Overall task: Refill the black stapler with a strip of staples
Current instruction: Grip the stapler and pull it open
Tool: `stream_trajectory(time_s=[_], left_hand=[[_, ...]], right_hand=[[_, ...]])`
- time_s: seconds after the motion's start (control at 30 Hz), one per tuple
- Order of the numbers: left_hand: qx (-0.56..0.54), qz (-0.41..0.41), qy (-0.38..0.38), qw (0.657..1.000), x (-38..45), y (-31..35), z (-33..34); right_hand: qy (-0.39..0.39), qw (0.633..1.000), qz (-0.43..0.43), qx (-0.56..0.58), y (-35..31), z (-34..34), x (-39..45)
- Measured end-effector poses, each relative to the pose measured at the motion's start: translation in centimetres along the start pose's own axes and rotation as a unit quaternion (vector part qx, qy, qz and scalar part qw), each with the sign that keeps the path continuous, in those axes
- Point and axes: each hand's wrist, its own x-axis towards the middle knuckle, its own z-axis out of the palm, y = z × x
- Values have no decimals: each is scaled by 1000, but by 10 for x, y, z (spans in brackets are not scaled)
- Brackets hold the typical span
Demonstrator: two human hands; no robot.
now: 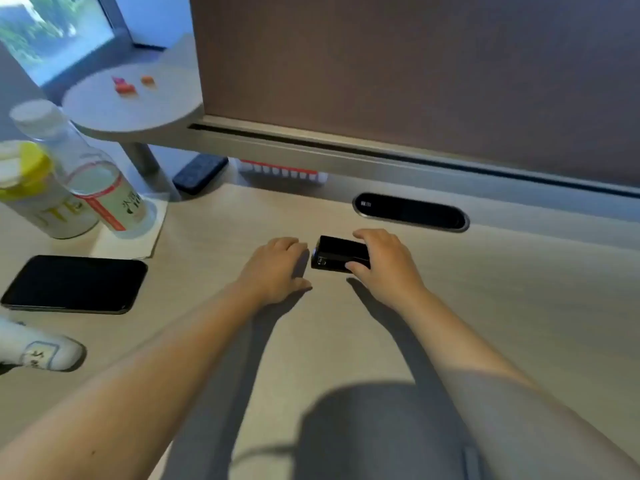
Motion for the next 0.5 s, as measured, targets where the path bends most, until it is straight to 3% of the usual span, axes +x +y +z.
stream_trajectory(time_s=[0.3,0.5], left_hand=[[-180,-3,124,976,25,-2,21],[-228,0,124,966,22,-4,25]], right_hand=[[55,994,40,89,2,31,21],[60,994,29,86,1,36,19]])
